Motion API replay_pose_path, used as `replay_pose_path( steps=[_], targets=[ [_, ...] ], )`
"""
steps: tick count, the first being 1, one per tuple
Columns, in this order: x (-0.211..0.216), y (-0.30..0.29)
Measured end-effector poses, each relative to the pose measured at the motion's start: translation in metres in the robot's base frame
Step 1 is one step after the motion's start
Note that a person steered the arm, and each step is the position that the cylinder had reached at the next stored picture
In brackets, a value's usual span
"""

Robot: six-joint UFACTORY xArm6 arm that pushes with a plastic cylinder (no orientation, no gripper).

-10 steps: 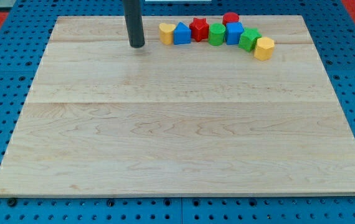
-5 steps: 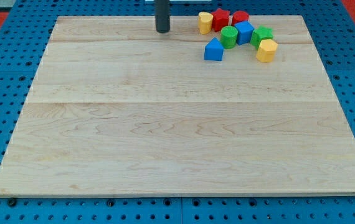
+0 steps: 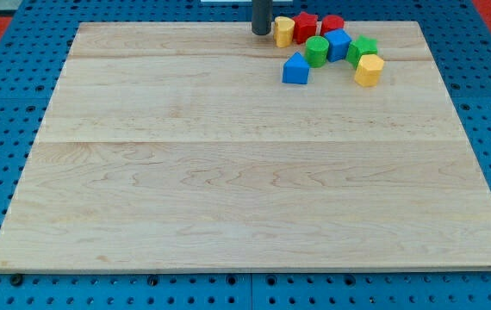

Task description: Move the group of blocks towards the right side of the board

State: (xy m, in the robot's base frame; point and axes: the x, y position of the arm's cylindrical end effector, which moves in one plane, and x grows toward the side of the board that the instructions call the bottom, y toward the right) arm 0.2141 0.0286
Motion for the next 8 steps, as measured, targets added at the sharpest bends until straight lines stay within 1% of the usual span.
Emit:
replay_pose_path(
  steps=[1, 2, 3, 4, 5, 7, 8],
  targets=[
    [0.025, 0.008],
    [0.012, -0.022],
    [-0.02, -0.021],
    [-0.021, -0.012],
    [-0.021, 0.034],
    [-0.021, 0.095],
    [-0.021, 0.079]
  ],
)
